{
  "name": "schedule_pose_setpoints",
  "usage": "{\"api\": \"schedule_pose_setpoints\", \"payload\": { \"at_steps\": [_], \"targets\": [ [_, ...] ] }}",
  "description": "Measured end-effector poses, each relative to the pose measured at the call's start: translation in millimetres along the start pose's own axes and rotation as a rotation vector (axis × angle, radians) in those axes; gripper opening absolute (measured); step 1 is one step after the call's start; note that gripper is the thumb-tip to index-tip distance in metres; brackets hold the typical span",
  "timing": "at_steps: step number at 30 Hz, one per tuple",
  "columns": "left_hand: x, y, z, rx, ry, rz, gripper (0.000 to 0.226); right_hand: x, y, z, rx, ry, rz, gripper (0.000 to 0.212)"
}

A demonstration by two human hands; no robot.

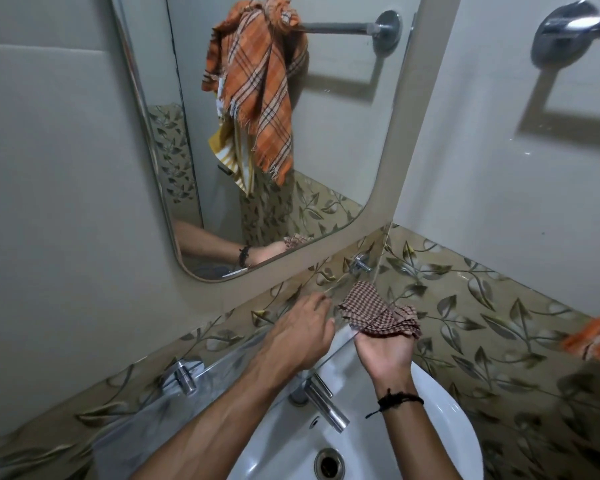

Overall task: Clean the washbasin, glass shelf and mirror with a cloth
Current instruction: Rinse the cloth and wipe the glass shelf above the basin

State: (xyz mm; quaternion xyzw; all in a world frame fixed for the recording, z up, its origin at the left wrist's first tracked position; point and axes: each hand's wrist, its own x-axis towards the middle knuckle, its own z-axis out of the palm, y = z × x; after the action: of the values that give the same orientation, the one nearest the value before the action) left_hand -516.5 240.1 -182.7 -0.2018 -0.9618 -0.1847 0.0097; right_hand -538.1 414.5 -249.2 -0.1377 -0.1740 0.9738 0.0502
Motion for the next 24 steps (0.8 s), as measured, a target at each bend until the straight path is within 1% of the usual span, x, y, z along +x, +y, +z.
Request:
{"api": "schedule_pose_setpoints", "payload": {
  "at_steps": [4,7,9,11,13,18,24],
  "targets": [
    [0.7,-0.9,-0.4,0.009,-0.004,0.004,0.05,30.2,-31.8,7.5,-0.013,0.072,-0.094,0.069],
    [1.5,-2.9,1.1,0.01,-0.007,0.006,0.05,54.0,-54.4,20.3,-0.027,0.104,-0.159,0.066],
    [1.1,-3.1,1.5,0.002,-0.011,0.002,0.051,68.1,-61.9,22.8,0.029,0.073,-0.182,0.059],
    [0.7,-2.5,1.3,-0.003,-0.015,0.002,0.051,76.8,-61.2,22.2,0.101,0.043,-0.198,0.056],
    [1.5,-1.6,0.6,0.004,-0.015,0.005,0.051,80.5,-54.6,20.3,0.157,0.007,-0.187,0.06],
    [0.8,0.0,-0.8,0.007,-0.009,0.007,0.052,74.6,-23.9,14.9,0.106,-0.047,-0.117,0.073],
    [1.1,-2.3,2.2,-0.015,-0.013,-0.003,0.051,73.9,-16.1,27.4,0.196,-0.016,-0.122,0.076]
  ]
}}
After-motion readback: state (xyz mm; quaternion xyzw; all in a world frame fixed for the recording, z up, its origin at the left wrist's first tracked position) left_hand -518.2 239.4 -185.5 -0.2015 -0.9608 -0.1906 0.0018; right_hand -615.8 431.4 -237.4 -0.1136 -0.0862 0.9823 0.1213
